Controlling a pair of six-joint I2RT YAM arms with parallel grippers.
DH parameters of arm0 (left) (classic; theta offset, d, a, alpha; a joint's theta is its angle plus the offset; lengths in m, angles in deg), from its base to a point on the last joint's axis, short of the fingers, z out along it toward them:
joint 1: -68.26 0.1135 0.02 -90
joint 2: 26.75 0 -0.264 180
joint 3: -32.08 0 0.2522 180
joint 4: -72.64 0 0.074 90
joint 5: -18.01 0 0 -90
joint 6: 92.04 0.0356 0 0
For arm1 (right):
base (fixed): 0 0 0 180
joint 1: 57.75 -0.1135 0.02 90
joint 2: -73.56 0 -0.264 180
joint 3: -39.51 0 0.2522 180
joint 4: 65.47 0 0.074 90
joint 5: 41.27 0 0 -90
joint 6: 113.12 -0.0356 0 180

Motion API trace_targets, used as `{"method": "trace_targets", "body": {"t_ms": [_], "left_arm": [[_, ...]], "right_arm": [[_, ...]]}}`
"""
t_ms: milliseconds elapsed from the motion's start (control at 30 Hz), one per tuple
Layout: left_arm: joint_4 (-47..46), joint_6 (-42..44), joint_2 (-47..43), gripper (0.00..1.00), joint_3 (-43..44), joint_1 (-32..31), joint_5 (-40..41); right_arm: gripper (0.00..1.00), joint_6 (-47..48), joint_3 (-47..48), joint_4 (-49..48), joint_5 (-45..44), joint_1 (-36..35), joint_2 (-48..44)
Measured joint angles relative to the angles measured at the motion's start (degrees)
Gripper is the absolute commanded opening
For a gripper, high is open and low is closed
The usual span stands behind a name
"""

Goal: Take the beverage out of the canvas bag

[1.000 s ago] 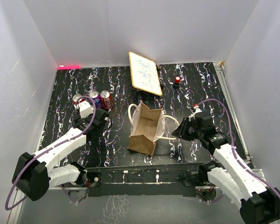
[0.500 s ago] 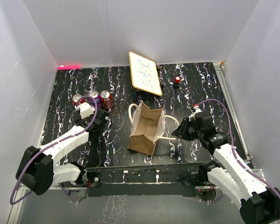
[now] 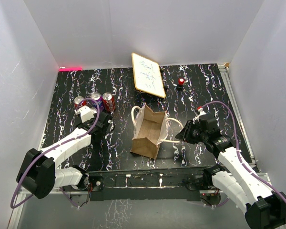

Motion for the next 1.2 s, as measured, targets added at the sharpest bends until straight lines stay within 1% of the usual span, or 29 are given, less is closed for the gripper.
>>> {"method": "trace_targets", "body": {"t_ms": [33,67,200,433,500,700,933,1033,1067,1100,1200], "left_arm": [[0.0,0.0,0.0,0.14,0.0,0.0,0.0],[0.0,0.1,0.0,0.17,0.0,0.0,0.0],[0.0,0.2,0.0,0.36,0.0,0.0,-0.1],[0.3,1.2,-0.1,0.85,0.3,0.0,-1.1],[0.3,2.1,-0.8,0.96,0.5,0.0,-1.9],[0.0,4.9,-5.3,0.97,2.3,0.0,-5.1],[0.9,8.4,-8.6,0.97,9.6,0.0,-8.9],[0.6,11.1,-11.1,0.97,11.4,0.0,-11.1],[0.3,12.4,-12.2,0.97,11.8,0.0,-12.2],[-0.1,13.8,-13.3,0.97,12.3,0.0,-13.4],[-2.2,18.6,-16.9,0.97,13.5,0.0,-18.4]], "right_arm": [[0.25,0.0,0.0,0.0,0.0,0.0,0.0],[0.25,0.0,0.0,0.0,0.0,0.0,0.0],[0.25,0.0,0.0,0.0,0.0,0.0,0.0],[0.25,0.0,0.0,0.0,0.0,0.0,0.0],[0.25,0.0,0.0,0.0,0.0,0.0,0.0],[0.25,0.0,0.0,0.0,-0.2,0.0,0.0],[0.26,-0.1,0.1,0.1,-0.2,0.0,0.0],[0.28,-0.2,1.3,0.4,0.0,0.0,0.4],[0.33,-0.2,2.2,0.4,0.2,0.0,0.9],[0.42,-0.2,3.3,0.4,0.3,0.0,1.4],[0.62,0.1,7.6,0.5,0.4,0.0,3.1]]}}
